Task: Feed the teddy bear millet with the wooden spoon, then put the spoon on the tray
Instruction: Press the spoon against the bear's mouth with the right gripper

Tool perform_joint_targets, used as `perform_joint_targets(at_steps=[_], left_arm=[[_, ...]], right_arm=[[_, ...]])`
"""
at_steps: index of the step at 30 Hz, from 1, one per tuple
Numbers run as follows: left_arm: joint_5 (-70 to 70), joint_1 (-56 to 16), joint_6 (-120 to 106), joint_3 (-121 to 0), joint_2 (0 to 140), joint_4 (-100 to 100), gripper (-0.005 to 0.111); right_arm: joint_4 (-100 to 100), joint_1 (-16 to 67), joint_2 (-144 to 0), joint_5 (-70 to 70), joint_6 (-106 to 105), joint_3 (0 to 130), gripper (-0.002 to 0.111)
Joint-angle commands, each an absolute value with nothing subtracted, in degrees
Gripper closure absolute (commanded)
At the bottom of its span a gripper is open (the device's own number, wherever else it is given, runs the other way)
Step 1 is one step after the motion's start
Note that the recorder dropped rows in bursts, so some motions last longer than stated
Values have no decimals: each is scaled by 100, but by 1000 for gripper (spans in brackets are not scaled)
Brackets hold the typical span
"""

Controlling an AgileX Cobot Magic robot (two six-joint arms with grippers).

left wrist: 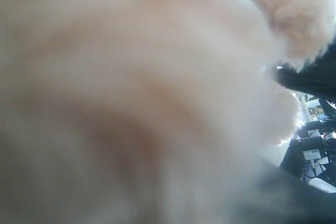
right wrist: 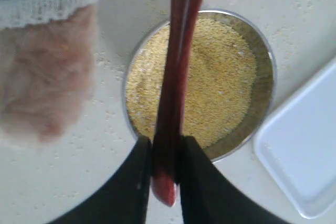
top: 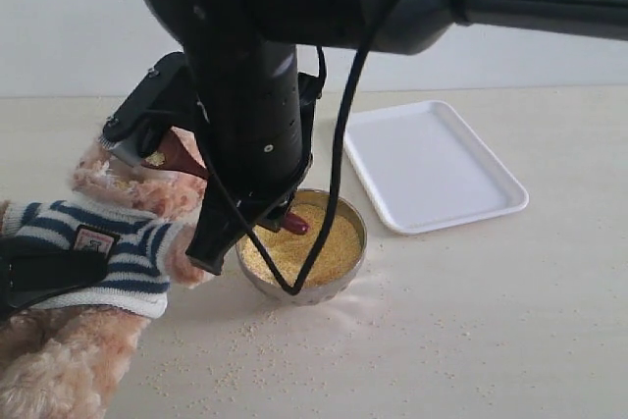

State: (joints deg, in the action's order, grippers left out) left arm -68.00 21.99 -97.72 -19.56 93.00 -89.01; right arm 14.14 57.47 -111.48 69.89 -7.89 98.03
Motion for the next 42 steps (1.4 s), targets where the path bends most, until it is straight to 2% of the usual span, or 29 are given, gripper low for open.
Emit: perform_joint_targets(at_steps=[1,22,32,42], left_arm=[[-6996,2214,-9812,-2004,9295,-8953,102],[-6996,2214,-9812,-2004,9295,-8953,102],[-6996,2214,-9812,-2004,9295,-8953,102],[-6996,2214,-9812,-2004,9295,-8953,102]], right_arm=[[2177,5942,-11183,6996,-650,9844,107],[4367,6794,-11560,6996,250,9844,107],[4480,6795,-11454,6996,595,9803,107],[4323,6784,-10958,6996,905,9202,107]])
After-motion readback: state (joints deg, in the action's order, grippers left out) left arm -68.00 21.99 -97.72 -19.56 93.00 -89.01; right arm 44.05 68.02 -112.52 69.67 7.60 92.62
